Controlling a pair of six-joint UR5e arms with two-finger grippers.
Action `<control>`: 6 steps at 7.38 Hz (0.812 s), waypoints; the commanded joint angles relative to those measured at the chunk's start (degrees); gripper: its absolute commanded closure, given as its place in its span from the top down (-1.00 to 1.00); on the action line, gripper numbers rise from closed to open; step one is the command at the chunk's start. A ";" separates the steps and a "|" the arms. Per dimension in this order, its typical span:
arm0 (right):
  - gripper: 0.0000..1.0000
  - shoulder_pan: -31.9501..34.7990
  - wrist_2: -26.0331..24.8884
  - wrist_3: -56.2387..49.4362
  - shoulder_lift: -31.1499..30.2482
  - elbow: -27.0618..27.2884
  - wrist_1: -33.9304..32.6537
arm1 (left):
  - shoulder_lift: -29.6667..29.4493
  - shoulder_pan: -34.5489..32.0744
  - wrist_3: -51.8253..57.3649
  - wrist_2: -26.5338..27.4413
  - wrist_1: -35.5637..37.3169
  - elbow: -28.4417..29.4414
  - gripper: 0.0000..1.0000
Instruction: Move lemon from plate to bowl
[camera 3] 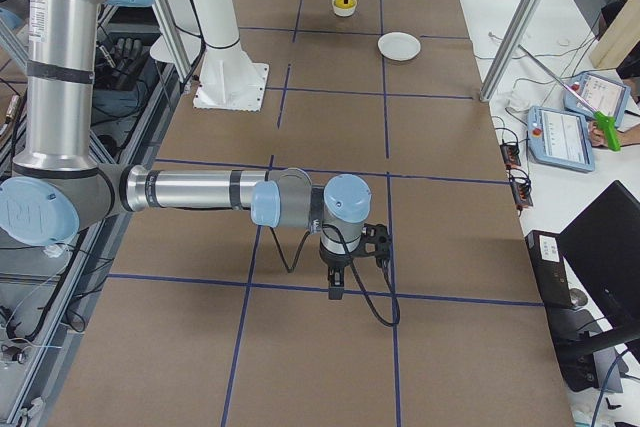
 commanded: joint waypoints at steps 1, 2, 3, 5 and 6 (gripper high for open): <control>1.00 0.00 0.00 0.00 0.00 0.00 0.00 | -0.99 -0.61 5.44 -4.43 0.85 -0.97 1.00; 1.00 0.00 0.00 0.00 0.00 0.00 0.00 | -2.48 -2.96 11.23 -4.44 3.37 -0.88 1.00; 1.00 0.00 0.00 0.00 0.00 0.00 0.00 | -6.41 -7.68 17.21 -4.53 8.97 -0.45 1.00; 1.00 0.00 0.00 0.00 0.00 0.00 0.00 | -14.06 -16.12 34.41 -4.53 21.37 0.95 1.00; 1.00 0.00 0.00 0.00 0.00 0.00 0.00 | -14.01 -20.26 37.71 -4.79 21.76 1.22 1.00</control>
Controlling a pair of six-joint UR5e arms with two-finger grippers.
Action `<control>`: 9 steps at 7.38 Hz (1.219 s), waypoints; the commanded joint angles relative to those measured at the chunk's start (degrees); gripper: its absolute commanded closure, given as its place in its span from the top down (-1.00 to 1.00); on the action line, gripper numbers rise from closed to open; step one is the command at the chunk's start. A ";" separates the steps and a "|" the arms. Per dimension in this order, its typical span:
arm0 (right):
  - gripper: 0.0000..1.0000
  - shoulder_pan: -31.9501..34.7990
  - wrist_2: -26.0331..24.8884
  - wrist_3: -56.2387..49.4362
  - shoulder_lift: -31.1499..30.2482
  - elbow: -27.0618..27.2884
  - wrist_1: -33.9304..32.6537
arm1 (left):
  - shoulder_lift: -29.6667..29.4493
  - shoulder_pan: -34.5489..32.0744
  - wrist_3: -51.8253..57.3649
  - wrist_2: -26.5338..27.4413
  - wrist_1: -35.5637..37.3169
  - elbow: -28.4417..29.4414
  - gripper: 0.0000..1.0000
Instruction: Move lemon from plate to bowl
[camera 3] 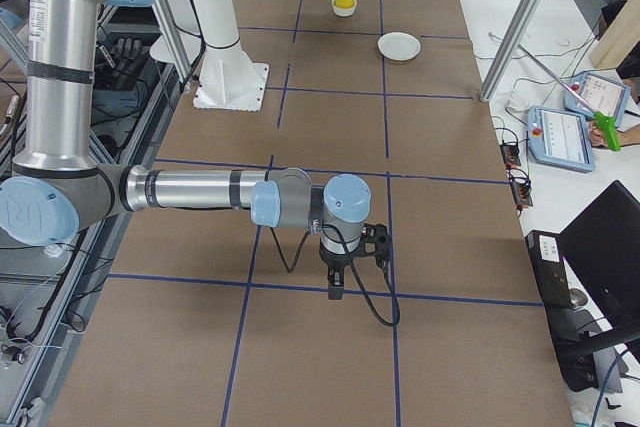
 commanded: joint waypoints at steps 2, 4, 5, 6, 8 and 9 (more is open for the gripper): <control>1.00 0.00 0.00 0.00 0.00 0.00 0.00 | -1.32 -10.12 7.04 -0.91 2.65 5.24 1.00; 1.00 0.00 0.00 0.00 0.00 0.00 0.00 | 3.74 -16.79 7.57 -5.73 2.39 6.24 1.00; 1.00 0.00 0.00 0.00 0.00 0.00 0.00 | 6.56 -18.48 12.18 -8.45 2.56 6.76 1.00; 1.00 0.00 0.00 0.00 0.00 0.00 0.00 | 9.90 -19.02 14.93 -9.87 2.47 6.76 1.00; 1.00 0.00 0.00 0.00 0.00 0.00 0.00 | 11.16 -20.86 14.95 -9.62 3.26 7.11 1.00; 1.00 0.00 0.00 0.00 0.00 0.00 0.00 | 11.25 -21.56 14.95 -9.53 3.44 7.55 1.00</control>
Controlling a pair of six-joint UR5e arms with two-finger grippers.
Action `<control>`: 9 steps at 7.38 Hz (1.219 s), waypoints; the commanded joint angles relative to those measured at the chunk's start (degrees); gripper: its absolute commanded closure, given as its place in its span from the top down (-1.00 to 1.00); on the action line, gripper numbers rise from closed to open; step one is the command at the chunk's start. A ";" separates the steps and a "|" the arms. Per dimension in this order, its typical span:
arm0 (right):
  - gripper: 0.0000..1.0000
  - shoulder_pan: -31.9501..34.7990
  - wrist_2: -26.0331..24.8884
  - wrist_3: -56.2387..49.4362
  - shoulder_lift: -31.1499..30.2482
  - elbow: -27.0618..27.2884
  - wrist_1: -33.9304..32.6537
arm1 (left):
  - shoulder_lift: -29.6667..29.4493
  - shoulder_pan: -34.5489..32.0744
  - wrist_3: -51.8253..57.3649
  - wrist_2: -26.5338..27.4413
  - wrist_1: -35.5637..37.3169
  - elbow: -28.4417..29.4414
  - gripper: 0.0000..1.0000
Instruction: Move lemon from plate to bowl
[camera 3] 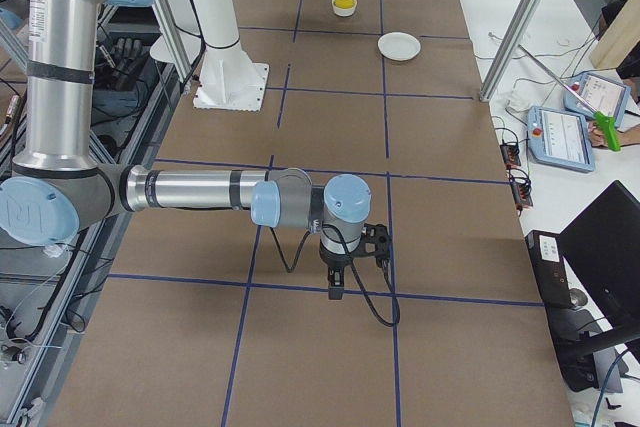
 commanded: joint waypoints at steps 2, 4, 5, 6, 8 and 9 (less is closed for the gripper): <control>1.00 0.00 0.00 0.00 0.00 0.00 0.00 | 0.47 -2.52 0.16 0.55 1.42 0.42 1.00; 1.00 0.00 0.00 0.00 0.00 0.00 0.00 | 0.73 -2.61 0.16 0.55 1.43 0.51 1.00; 1.00 0.00 0.00 0.00 0.00 0.00 0.00 | 1.08 -2.61 0.16 0.55 1.34 0.51 1.00; 1.00 0.00 0.00 0.00 0.00 0.00 0.00 | 1.17 -2.61 0.24 0.55 1.34 0.51 1.00; 1.00 0.00 0.00 0.00 0.00 0.00 0.00 | 1.17 -2.61 0.16 0.47 1.43 0.51 1.00; 1.00 0.00 0.00 0.00 0.00 0.00 0.00 | 1.17 -2.61 0.24 0.47 1.43 0.51 1.00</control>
